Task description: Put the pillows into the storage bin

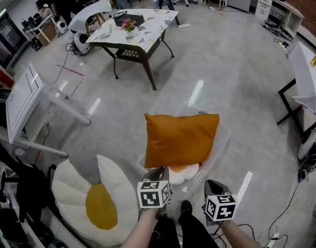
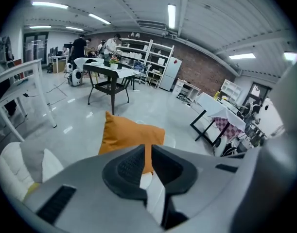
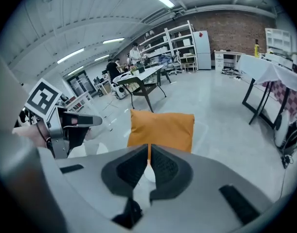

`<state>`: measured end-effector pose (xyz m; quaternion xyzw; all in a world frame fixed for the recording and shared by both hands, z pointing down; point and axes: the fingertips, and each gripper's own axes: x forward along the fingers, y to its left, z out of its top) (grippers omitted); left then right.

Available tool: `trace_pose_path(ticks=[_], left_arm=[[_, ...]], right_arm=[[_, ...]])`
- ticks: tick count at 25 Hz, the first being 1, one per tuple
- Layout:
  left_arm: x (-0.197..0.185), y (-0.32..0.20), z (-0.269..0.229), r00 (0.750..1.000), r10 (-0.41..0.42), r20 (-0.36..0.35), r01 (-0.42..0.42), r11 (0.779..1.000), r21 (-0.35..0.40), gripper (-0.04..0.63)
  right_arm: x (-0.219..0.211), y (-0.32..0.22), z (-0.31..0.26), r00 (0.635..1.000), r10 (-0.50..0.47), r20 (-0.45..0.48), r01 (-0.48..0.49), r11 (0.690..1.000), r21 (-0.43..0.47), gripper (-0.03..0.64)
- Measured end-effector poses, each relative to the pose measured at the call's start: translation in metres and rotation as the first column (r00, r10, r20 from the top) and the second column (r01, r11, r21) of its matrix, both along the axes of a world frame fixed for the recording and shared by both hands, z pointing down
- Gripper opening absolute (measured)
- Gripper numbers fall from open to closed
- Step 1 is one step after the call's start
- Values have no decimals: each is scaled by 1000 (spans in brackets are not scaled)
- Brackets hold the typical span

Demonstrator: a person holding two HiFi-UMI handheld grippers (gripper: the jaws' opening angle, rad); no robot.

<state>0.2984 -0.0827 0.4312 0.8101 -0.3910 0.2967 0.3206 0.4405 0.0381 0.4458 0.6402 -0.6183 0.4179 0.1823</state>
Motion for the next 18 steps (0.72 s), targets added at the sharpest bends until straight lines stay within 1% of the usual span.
trace_pose_path(ticks=[5, 11, 15, 18], left_arm=[[-53, 19, -10, 995, -99, -13, 99, 995, 15, 32], [-105, 48, -26, 986, -165, 13, 164, 985, 43, 25], [-127, 62, -36, 974, -226, 3, 226, 973, 48, 23], [-139, 71, -47, 967, -253, -6, 253, 966, 57, 23]], right_arm=[[-31, -5, -13, 996, -82, -23, 83, 996, 18, 17], [-57, 1, -32, 992, -125, -26, 127, 990, 54, 2], [-67, 1, -49, 987, -158, -28, 160, 983, 88, 1], [-76, 2, -63, 978, -203, -41, 206, 971, 122, 0]])
